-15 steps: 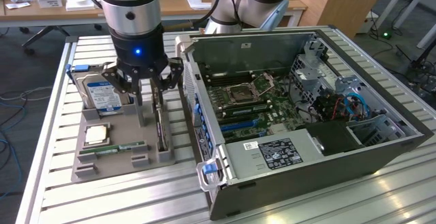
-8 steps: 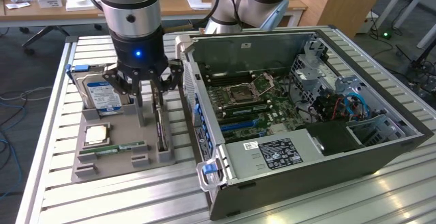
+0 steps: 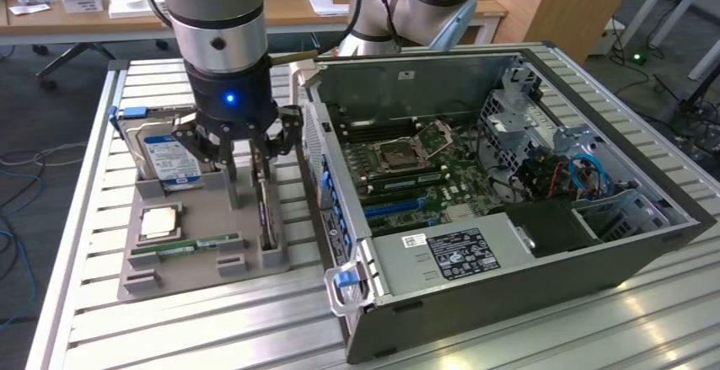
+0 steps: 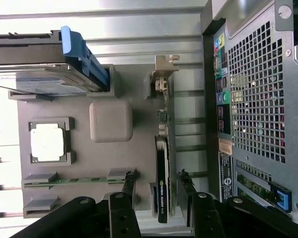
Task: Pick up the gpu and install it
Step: 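Pick up the gpu and move the gpu toward the slot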
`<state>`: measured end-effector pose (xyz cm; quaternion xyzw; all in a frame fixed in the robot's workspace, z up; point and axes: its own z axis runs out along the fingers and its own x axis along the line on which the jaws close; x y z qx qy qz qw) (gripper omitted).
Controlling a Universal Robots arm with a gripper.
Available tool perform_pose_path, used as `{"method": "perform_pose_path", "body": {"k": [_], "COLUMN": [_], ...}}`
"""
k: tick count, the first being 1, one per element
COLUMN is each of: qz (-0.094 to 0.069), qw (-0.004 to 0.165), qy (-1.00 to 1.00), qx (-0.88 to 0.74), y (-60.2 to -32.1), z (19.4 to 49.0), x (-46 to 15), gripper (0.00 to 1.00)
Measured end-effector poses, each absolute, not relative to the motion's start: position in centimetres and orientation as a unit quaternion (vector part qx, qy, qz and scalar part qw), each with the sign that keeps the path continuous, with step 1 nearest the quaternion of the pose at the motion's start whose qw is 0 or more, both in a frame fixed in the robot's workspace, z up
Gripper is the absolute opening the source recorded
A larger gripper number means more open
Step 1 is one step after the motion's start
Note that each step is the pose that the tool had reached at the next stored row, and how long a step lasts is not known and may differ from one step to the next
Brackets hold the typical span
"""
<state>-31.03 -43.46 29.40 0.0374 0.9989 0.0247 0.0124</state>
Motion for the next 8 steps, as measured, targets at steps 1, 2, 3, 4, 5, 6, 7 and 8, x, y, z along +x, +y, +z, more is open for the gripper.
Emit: {"method": "perform_pose_path", "body": {"k": [1,2,3,4,5,6,7,8], "qz": [0.025,0.025,0.025,0.025,0.025,0.025,0.025,0.025], "qw": [0.012,0.012,0.012,0.012,0.013,0.013,0.013,0.012], "qy": [0.999,0.999,0.999,0.999,0.999,0.999,0.999,0.999], "qx": [0.037,0.037,0.037,0.037,0.037,0.037,0.037,0.037], "y": [-43.46,-43.46,-43.46,-43.46,-43.45,-43.46,-43.46,-43.46], "z": [29.4,29.4,29.4,29.38,29.36,29.35,29.35,29.35], "x": [-31.03,-31.03,-31.03,-31.02,-30.98,-30.9,-30.82,-30.72], "gripper": [0.47,0.47,0.47,0.47,0.47,0.47,0.47,0.47]}}
